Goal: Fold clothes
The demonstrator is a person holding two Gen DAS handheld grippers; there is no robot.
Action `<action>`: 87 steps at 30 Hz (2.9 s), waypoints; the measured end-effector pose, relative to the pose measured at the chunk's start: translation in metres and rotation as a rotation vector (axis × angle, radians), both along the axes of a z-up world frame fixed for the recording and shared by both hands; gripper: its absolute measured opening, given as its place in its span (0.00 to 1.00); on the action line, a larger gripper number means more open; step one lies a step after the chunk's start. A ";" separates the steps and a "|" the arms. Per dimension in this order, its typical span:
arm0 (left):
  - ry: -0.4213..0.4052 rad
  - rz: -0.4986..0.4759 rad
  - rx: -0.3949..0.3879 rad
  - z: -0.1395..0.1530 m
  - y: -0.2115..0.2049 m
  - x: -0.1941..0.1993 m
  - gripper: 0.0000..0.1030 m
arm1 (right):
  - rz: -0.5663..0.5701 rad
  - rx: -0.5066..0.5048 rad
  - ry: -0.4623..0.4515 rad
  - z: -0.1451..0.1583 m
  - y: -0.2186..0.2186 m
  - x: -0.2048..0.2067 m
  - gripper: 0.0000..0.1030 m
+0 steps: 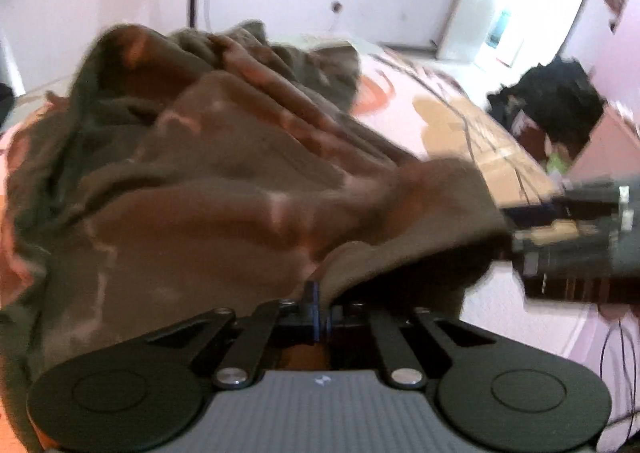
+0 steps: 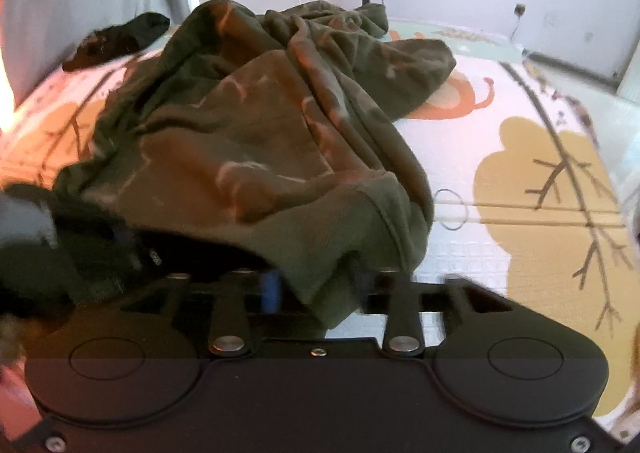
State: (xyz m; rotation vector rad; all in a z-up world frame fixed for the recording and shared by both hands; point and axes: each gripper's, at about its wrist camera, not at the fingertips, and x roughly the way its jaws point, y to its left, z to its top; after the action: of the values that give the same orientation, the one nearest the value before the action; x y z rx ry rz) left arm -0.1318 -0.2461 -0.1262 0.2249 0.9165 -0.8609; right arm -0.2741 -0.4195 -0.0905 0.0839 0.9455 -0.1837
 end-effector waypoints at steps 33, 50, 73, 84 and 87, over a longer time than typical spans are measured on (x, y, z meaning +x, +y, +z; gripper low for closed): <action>0.046 0.206 -0.062 0.046 0.042 0.059 0.04 | -0.174 -0.058 -0.192 -0.010 -0.009 -0.001 0.09; 0.061 -0.067 0.140 0.014 0.016 0.031 0.15 | 0.113 -0.207 0.263 0.004 0.012 -0.005 0.06; 0.070 0.067 0.340 -0.026 0.021 0.051 0.31 | -0.261 0.375 0.183 -0.031 -0.095 -0.040 0.37; 0.105 0.207 0.391 -0.037 0.034 0.073 0.35 | -0.190 0.611 0.105 -0.057 -0.086 -0.031 0.40; 0.090 0.195 0.399 -0.038 0.033 0.070 0.35 | -0.169 0.665 0.104 -0.061 -0.083 -0.022 0.48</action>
State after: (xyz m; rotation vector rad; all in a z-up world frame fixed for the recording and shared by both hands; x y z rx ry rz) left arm -0.0615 -0.2135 -0.1637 0.4359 1.1711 -0.5047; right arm -0.2957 -0.5026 -0.1518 0.7741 1.0724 -0.0220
